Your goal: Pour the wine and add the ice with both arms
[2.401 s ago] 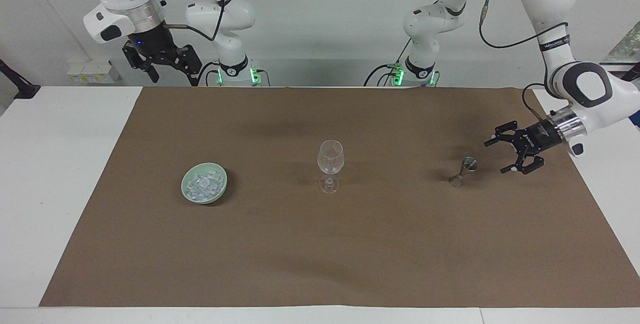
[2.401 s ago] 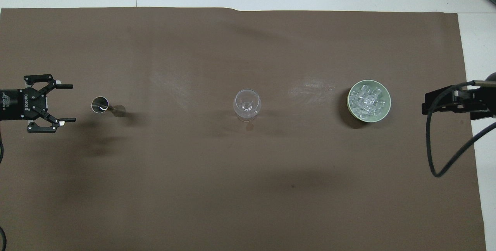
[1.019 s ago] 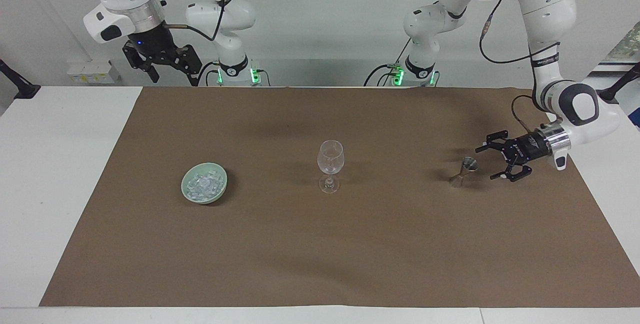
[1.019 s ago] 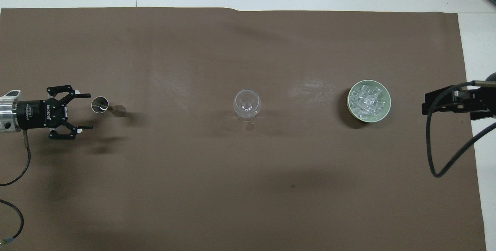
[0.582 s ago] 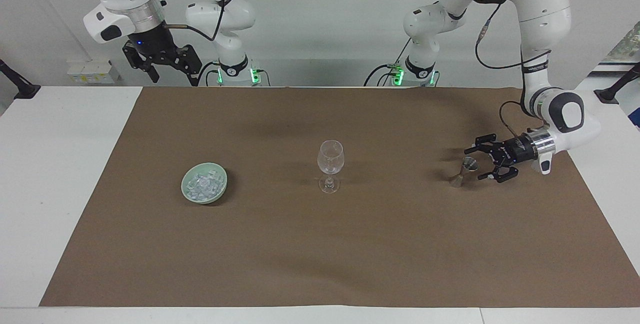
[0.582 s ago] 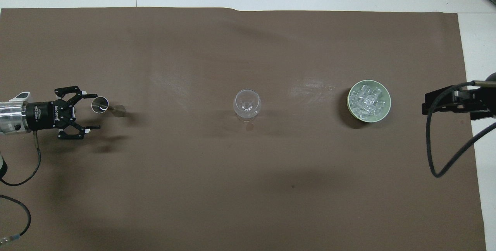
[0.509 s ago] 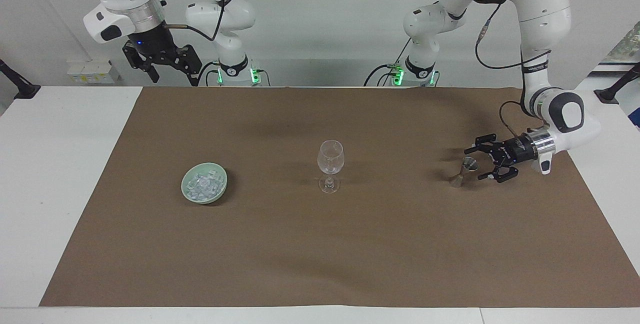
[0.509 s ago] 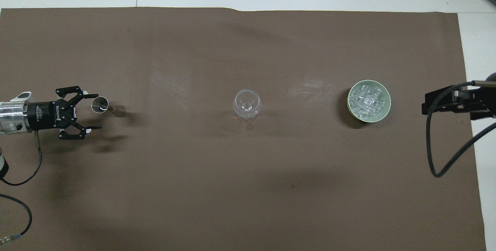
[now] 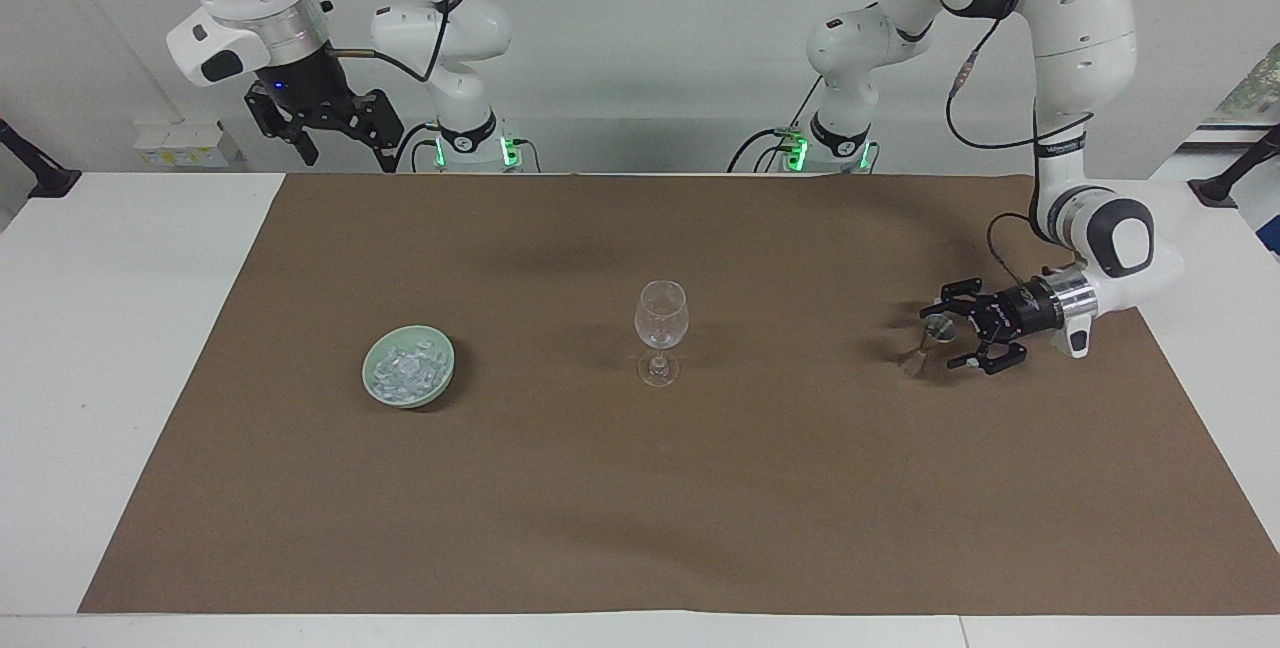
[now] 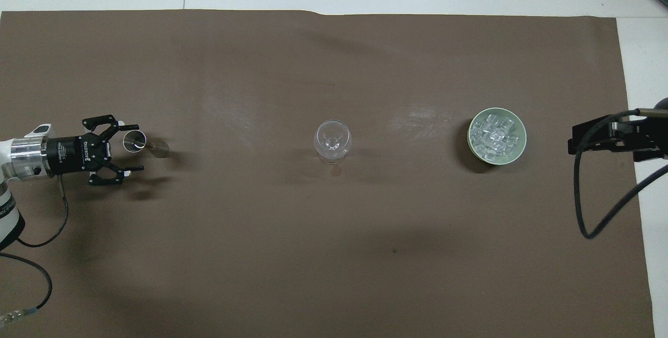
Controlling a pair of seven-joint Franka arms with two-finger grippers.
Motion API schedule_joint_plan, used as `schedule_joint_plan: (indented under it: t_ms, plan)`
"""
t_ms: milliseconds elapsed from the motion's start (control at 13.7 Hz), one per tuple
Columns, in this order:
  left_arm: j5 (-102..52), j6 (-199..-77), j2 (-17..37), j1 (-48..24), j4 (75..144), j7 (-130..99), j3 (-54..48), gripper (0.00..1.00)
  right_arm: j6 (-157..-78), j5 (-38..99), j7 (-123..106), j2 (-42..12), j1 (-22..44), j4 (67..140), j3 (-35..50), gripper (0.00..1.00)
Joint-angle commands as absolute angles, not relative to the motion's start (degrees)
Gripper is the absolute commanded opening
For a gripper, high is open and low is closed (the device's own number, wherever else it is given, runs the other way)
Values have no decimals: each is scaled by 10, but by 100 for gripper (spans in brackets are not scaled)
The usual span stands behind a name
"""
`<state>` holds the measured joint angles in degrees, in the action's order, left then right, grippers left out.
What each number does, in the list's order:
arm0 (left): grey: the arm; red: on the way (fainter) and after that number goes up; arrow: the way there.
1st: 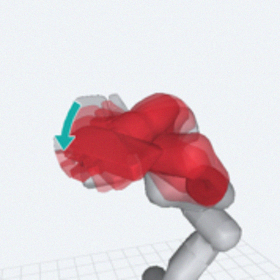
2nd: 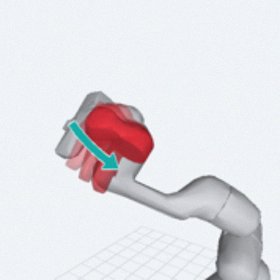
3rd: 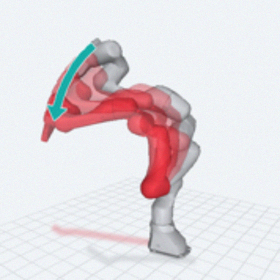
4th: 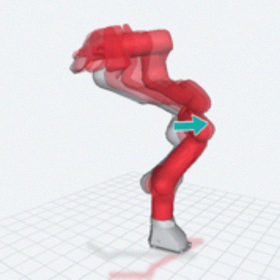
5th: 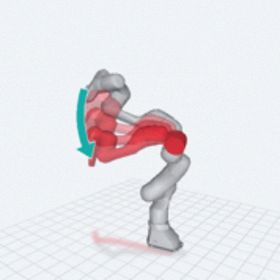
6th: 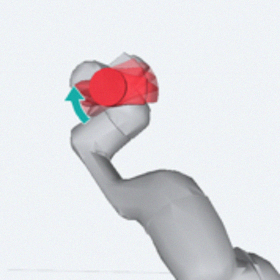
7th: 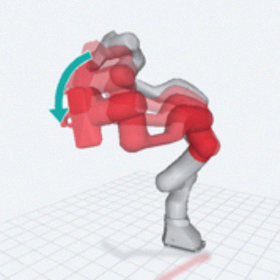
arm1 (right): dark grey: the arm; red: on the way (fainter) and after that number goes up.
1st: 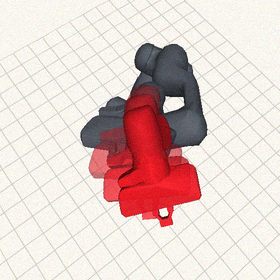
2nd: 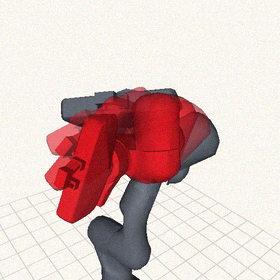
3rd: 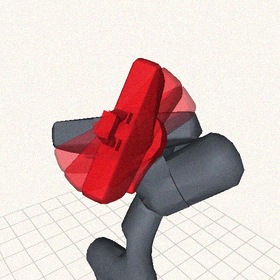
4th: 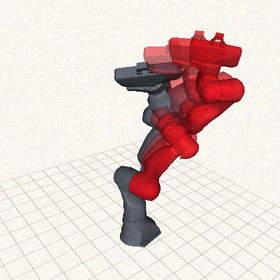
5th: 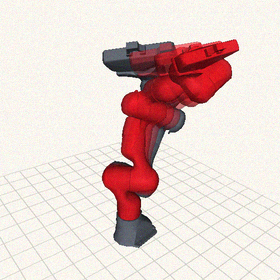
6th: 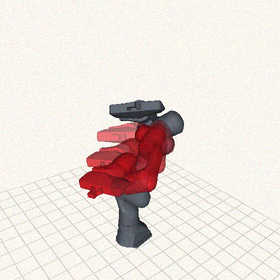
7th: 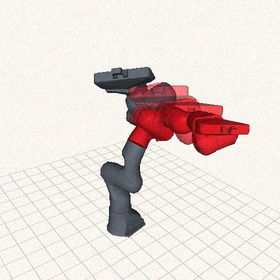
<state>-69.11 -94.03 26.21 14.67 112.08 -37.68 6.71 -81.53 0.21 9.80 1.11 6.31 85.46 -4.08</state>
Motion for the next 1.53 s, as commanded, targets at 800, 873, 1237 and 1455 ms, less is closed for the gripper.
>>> schedule_joint_plan:
  t_ms: [800, 873, 1237, 1455]
  plan:
    - [-708, -968, 264, 123, 1130, -359, 70, 93, -828, -4, 83, 22, 57, 868, -39, 100]
    - [-708, -968, 264, 122, 1131, -359, 70, 82, -828, -4, 83, 22, 57, 868, -39, 100]
    - [-708, -967, 264, 123, 1132, -359, 70, 54, -828, -4, 83, 22, 57, 868, -39, 100]
    - [-708, -967, 264, 123, 1132, -359, 71, 54, -828, -4, 83, 22, 57, 868, -39, 100]
